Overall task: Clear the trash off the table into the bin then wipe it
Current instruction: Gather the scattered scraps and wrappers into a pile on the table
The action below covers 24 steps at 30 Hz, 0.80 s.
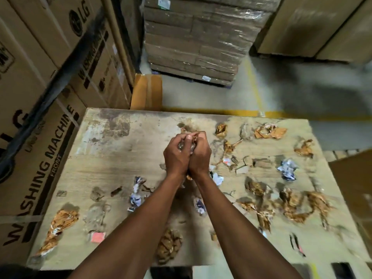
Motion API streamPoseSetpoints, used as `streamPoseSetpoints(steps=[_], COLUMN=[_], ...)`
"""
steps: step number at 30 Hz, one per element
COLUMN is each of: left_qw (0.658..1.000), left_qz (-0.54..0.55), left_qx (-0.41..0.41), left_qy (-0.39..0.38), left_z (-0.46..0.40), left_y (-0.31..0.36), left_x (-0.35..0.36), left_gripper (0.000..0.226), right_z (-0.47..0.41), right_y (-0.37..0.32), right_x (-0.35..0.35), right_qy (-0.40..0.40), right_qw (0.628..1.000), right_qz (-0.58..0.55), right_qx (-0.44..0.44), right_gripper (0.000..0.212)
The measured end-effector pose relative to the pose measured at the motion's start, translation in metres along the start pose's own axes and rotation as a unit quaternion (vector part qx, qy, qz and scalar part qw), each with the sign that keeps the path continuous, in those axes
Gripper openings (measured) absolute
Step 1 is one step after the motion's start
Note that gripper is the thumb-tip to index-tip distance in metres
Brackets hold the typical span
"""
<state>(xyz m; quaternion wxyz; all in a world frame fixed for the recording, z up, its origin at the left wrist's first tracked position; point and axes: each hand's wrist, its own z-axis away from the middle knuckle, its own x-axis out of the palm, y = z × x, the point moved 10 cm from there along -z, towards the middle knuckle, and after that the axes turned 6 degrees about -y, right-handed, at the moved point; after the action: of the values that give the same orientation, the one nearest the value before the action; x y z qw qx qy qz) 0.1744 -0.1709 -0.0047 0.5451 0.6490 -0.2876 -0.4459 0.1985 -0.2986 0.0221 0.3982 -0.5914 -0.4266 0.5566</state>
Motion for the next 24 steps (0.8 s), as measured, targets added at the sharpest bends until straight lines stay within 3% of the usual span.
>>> streamPoseSetpoints(steps=[3,8,12,16,24], left_qw=[0.999,0.99,0.98,0.976,0.973], left_qz=[-0.019,-0.063,-0.108,-0.131,-0.161], left_qx=[0.03,0.056,0.094,0.091,0.083], left_qy=[-0.036,-0.117,-0.137,-0.148,-0.142], left_z=[0.014,0.033,0.045,0.059,0.062], left_y=[0.015,0.008,-0.013,-0.047,-0.064], left_x=[0.043,0.111,0.141,0.16,0.165], left_gripper=[0.028,0.028,0.032,0.02,0.01], right_z=[-0.002,0.005,0.011,0.024,0.027], right_y=[0.02,0.069,0.113,0.153,0.165], right_x=[-0.049,-0.101,-0.113,-0.117,-0.111], right_qy=[0.061,0.101,0.092,0.078,0.052], right_qw=[0.997,0.994,0.995,0.996,0.996], right_qz=[-0.046,-0.025,-0.001,0.021,0.072], right_qx=[0.011,0.025,0.032,0.032,-0.005], right_gripper=[0.022,0.021,0.024,0.025,0.022])
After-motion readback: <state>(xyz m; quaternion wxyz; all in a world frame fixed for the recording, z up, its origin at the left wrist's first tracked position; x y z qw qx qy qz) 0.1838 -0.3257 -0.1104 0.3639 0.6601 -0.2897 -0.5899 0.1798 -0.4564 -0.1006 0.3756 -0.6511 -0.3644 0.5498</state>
